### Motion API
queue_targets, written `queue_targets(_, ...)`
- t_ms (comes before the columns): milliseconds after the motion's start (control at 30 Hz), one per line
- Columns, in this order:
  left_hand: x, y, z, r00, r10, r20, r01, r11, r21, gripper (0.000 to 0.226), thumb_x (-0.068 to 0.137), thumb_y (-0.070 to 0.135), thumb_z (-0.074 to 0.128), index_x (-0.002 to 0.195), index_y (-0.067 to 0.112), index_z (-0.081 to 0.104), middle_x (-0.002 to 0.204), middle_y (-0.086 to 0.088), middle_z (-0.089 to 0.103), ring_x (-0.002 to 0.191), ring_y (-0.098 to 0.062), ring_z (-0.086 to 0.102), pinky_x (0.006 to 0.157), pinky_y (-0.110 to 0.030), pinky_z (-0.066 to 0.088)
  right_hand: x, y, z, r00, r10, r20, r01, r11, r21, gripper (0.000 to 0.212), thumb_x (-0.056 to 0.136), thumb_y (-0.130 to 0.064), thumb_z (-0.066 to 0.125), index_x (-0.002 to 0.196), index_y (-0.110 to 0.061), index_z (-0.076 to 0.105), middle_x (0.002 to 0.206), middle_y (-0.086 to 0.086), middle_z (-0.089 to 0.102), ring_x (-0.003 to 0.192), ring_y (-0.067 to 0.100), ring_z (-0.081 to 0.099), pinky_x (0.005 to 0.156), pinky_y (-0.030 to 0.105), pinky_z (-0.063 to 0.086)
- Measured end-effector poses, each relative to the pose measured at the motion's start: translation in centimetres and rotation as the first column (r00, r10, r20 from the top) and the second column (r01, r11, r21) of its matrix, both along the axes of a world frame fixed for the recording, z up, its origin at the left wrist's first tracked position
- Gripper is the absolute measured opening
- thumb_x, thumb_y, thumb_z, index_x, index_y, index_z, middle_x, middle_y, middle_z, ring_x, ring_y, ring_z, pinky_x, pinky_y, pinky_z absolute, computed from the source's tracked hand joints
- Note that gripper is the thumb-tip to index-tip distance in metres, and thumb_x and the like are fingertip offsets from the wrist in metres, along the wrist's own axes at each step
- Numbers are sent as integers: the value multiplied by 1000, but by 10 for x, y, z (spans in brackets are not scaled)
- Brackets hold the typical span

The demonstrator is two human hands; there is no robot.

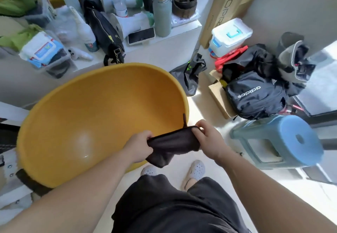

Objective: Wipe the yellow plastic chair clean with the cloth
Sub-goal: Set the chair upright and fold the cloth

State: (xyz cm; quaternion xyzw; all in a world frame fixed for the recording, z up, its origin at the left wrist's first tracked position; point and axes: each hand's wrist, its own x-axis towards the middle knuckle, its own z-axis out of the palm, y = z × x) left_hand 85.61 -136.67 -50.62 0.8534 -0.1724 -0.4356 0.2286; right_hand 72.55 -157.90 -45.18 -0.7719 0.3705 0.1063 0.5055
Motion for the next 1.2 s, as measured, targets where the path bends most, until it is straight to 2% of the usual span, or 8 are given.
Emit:
queue_targets(100, -11, -30, 13, 988, 107, -111, -115, 991, -73, 16, 83, 8, 55, 79, 22, 61, 71, 4, 59, 69, -22, 52, 59, -30, 37, -32, -29, 6, 988, -151, 12, 152, 984, -90, 16, 103, -38, 51, 94, -28, 59, 92, 0, 67, 88, 22, 62, 77, 41, 52)
queue_targets(200, -27, -71, 25, 962, 152, -226, -183, 975, -123, 14, 81, 16, 55, 78, 19, 68, 64, 5, 61, 68, -20, 50, 65, -31, 38, -75, -63, 14, 948, -317, -19, 318, 943, 96, 23, 93, -46, 67, 105, -27, 59, 104, 10, 68, 86, 29, 68, 63, 44, 59)
queue_targets(300, -52, -120, 31, 948, 136, -287, -192, 965, -178, 22, 78, 22, 52, 89, 24, 72, 84, 2, 72, 87, -23, 61, 84, -39, 48, -128, -103, 21, 970, -226, -88, 240, 951, 195, 69, 72, -27, 90, 129, -30, 50, 116, 8, 63, 96, 28, 68, 68, 42, 63)
queue_targets(467, -116, -216, 32, 967, 38, -250, -89, 976, -200, 20, 86, 17, 48, 92, 25, 65, 94, -6, 71, 91, -25, 62, 81, -38, 48, -221, -168, 20, 970, -115, -215, 147, 980, 137, 103, 66, -1, 71, 146, -52, 32, 111, 13, 66, 82, 35, 72, 70, 52, 61)
queue_targets(800, -236, -354, 69, 863, -115, -491, -6, 971, -239, 66, 82, -15, 62, 134, 26, 54, 105, -23, 68, 80, -23, 67, 61, -25, 54, -370, -295, 14, 784, -620, 33, 619, 785, 33, 35, 87, -19, 76, 116, -31, 60, 103, 10, 70, 81, 25, 69, 53, 18, 51)
queue_targets(1000, -265, -427, 67, 927, -15, -374, -73, 973, -220, 22, 93, -4, 62, 105, 11, 69, 99, -16, 74, 90, -27, 70, 66, -27, 59, -406, -342, 3, 653, -748, 117, 743, 663, 92, 8, 87, -20, 78, 90, -25, 72, 87, 7, 73, 77, 22, 66, 69, 37, 57)
queue_targets(1100, -272, -461, 69, 914, -183, -361, 104, 968, -228, 20, 81, -3, 77, 98, 3, 72, 96, -24, 74, 83, -36, 72, 71, -32, 61, -417, -363, -6, 621, -776, 115, 772, 630, 82, 6, 86, -19, 78, 82, -24, 78, 85, -6, 76, 87, 18, 69, 80, 37, 56)
queue_targets(1200, -277, -495, 64, 840, -535, -92, 528, 844, -93, 34, 65, 2, 83, 94, 19, 76, 89, -5, 74, 74, -21, 69, 56, -26, 55, -421, -388, -5, 610, -787, 92, 780, 617, 108, 15, 81, -15, 82, 93, -23, 79, 96, -5, 76, 97, 16, 70, 83, 28, 57)
